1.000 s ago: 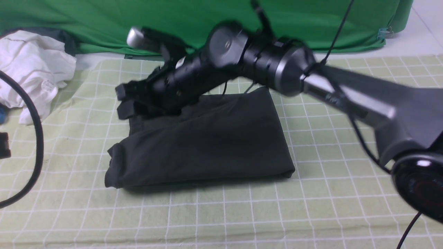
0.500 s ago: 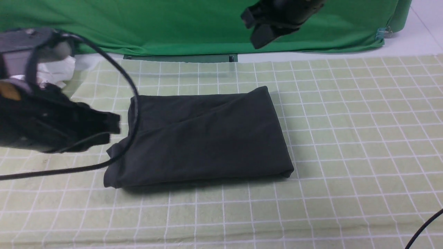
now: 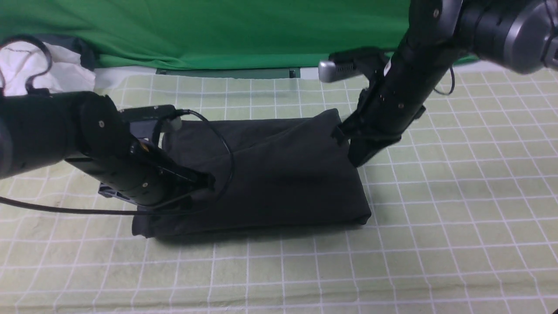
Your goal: Fold a long-sleeved shirt over a green coffee tablecloth.
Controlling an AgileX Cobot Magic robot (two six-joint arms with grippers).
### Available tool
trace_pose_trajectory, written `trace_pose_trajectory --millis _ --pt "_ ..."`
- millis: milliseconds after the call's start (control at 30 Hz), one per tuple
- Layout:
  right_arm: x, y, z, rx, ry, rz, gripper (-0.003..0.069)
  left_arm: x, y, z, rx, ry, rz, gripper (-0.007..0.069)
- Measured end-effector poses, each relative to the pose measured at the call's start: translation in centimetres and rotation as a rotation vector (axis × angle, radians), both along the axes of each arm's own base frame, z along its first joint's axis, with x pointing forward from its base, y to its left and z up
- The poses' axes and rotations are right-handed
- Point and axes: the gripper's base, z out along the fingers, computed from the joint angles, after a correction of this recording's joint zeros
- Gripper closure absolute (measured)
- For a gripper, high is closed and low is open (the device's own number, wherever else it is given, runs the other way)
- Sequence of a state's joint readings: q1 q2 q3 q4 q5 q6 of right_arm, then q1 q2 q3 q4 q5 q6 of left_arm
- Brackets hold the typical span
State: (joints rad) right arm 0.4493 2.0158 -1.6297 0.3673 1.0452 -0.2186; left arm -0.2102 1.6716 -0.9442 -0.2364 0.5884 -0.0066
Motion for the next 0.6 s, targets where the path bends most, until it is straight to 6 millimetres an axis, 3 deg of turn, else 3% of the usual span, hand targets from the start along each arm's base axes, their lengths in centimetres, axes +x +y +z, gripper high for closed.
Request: trace_pose_trajectory --millis 200,333,467,600 --pt "-1.1 -0.6 -4.3 -0.039 0.057 0.004 0.0659 0.6 -0.1 -1.9 0.008 0.033 0.014 0.0613" --pt "-1.2 -0.8 -4.4 -0.042 0.051 0.037 0.0659 0.4 -0.1 -1.2 0.003 0.028 0.015 0.0613" --pt "-1.5 -1.4 -0.5 -0.004 -0.072 0.034 0.0659 -0.8 0.1 2.4 -0.021 -0.049 0.01 0.0613" --pt "-3.4 -2.6 7.5 0.079 -0.315 0.019 0.0659 -3.4 0.6 8.1 -0.062 -0.191 0.005 0.0613"
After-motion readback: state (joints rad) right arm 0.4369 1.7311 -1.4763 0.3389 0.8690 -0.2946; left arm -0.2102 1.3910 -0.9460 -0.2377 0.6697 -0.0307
